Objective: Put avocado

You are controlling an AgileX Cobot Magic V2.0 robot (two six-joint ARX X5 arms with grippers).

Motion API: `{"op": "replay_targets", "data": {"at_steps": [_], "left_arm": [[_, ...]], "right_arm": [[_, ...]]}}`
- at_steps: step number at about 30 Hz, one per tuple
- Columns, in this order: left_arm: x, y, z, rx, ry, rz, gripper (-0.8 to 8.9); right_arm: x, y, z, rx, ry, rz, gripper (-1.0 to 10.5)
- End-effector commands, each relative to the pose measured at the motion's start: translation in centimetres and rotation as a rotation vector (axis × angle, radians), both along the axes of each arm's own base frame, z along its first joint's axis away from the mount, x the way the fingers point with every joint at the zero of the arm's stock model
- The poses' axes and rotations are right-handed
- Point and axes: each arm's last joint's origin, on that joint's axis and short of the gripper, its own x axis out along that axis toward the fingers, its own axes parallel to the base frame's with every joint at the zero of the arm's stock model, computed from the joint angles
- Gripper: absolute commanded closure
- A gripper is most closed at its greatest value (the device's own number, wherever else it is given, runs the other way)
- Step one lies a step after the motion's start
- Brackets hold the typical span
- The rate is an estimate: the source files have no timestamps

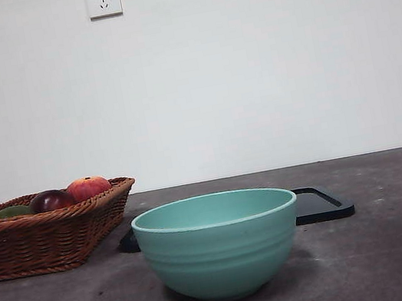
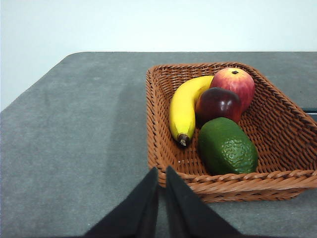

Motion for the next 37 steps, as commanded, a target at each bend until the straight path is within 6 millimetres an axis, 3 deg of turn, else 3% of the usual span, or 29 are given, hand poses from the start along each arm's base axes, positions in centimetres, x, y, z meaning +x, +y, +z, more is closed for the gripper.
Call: {"op": "replay_targets", "data": {"at_steps": [1, 5, 13, 16, 24, 30, 37], "left_arm": [[0.1, 0.0, -0.7, -0.003, 0.015, -0.005, 7.90], [0.2, 0.0, -0.3, -0.007, -0.022, -0.005, 7.90], [0.2, 0.0, -0.2, -0.093, -0.029, 0.007, 7.97], [0.1, 0.0, 0.4, -0.154, -0.047, 0.014, 7.97], [-0.8, 0.0, 4.4, -0.246, -0.163, 0.009, 7.97], [-1.7, 0.0, 7.9, -0.379, -0.234, 0.004, 7.97], [-2.0, -0.3, 13.0, -0.373, -0.225, -0.086, 7.97]], "right_arm": [[0.0, 0.0, -0.1, -0.004, -0.005, -0.001, 9.3], [0.0, 0.0, -0.1, 0.000, -0.005, 0.000, 9.3], [0.0, 0.0, -0.1, 0.239, -0.015, -0.024, 9.3], [0.1, 0.2, 0.2, 0.294, -0.034, 0.045, 9.3], [-0.1, 0.4, 2.2, 0.507, -0.144, 0.102, 9.3], [-0.9, 0.5, 5.4, 0.596, -0.203, 0.129, 9.3], [-1.8, 1.0, 9.7, 0.598, -0.095, 0.202, 9.3]]}}
